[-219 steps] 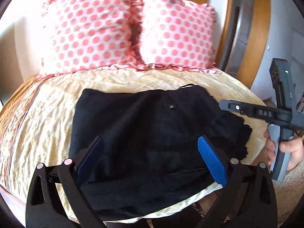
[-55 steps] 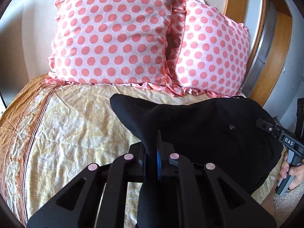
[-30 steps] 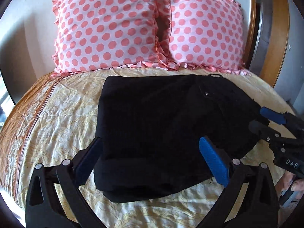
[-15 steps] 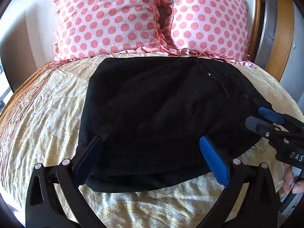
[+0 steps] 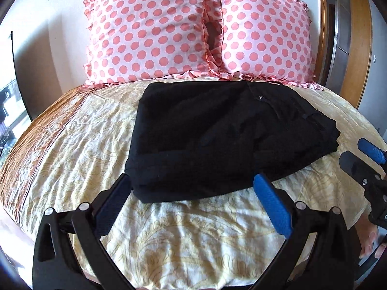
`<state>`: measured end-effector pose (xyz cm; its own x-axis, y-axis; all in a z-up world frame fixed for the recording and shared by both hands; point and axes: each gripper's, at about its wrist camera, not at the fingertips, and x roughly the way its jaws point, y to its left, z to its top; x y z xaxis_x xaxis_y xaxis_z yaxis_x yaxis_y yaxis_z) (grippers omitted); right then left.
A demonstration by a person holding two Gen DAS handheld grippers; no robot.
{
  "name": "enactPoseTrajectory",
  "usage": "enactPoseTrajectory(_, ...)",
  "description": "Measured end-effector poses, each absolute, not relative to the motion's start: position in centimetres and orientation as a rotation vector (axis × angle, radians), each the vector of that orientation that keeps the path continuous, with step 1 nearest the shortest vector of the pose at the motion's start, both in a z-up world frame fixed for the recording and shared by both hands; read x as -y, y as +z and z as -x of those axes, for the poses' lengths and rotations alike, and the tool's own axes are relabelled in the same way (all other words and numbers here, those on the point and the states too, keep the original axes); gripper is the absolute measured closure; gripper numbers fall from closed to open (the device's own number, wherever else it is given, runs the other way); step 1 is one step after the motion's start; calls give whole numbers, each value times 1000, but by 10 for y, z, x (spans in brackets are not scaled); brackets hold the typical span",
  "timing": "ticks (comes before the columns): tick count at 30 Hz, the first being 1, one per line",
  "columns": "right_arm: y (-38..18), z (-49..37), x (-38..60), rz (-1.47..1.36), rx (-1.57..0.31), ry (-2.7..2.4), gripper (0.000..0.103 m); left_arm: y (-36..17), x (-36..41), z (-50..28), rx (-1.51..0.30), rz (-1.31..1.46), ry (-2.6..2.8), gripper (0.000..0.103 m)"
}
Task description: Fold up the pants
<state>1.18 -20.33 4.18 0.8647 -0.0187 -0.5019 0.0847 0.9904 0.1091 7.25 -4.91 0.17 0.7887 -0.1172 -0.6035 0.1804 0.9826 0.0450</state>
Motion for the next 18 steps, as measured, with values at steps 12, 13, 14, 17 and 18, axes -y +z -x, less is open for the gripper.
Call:
enactPoseTrajectory(12,28,21,184,-99,-527,-115,1,-10,33,-28,-660,-89,-132,2)
enactPoseTrajectory(13,28,23,183,-96,-525,-117,1,-10,32,-25,-656,-92,-128,2)
enactPoseTrajectory(14,28,24,182,-91,-523,-119,1,-11,32,-23,-654,-95,-124,2)
enactPoseTrajectory(17,27,28,177,-78,-521,-124,1,-12,31,-17,-654,-100,-124,2)
enactPoseTrajectory(18,27,29,176,-71,-518,-129,1,-12,31,-17,-654,-101,-122,2)
